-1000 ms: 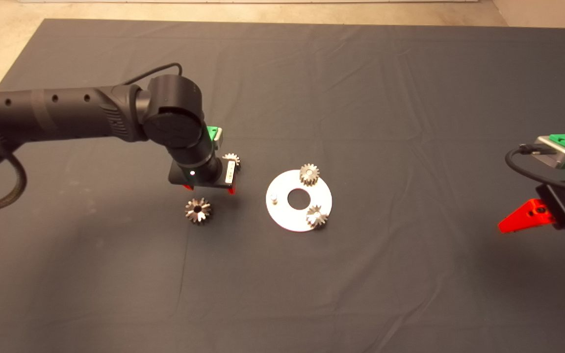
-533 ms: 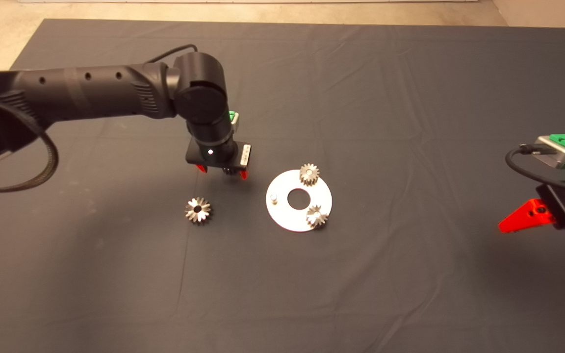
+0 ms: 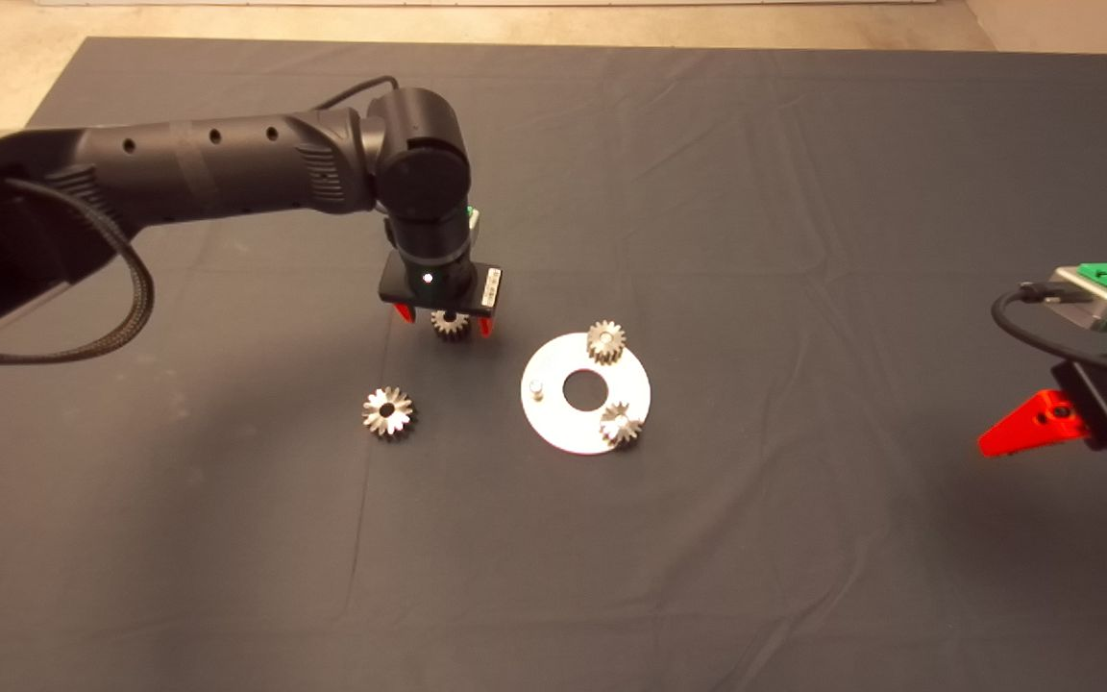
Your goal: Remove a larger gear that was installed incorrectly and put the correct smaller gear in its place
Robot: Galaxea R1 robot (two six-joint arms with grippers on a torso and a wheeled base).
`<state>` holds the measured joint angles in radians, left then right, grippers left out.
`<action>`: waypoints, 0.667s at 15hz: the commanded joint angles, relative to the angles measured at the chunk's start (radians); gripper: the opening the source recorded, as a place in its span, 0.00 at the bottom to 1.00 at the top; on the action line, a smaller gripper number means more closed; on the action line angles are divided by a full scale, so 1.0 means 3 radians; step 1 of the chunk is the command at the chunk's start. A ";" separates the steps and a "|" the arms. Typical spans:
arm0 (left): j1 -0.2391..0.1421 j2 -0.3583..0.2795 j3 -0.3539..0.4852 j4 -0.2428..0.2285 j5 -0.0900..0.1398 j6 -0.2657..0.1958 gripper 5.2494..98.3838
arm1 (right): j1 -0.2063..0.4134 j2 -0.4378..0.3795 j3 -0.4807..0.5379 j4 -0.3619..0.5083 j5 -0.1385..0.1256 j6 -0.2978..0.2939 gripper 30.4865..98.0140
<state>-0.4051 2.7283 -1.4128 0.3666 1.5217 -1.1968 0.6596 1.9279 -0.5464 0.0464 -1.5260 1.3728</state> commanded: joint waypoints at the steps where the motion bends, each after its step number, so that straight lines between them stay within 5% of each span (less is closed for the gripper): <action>1: -0.0037 0.0036 -0.0081 -0.0041 0.0201 0.0088 0.74 | 0.0067 -0.0016 0.0002 0.0116 -0.0001 0.0001 0.75; 8: 0.0097 0.0028 -0.0170 -0.0018 0.0161 0.0139 0.74 | 0.0067 0.0004 -0.0005 0.0116 -0.0001 -0.0005 0.75; 10: 0.0149 0.0031 -0.0193 -0.0016 0.0064 0.0170 0.74 | 0.0067 0.0004 -0.0017 0.0115 -0.0001 -0.0005 0.75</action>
<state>-0.3721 2.7340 -1.4547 0.3666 1.5221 -1.1640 0.6596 1.9285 -0.5483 0.0466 -1.5260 1.3726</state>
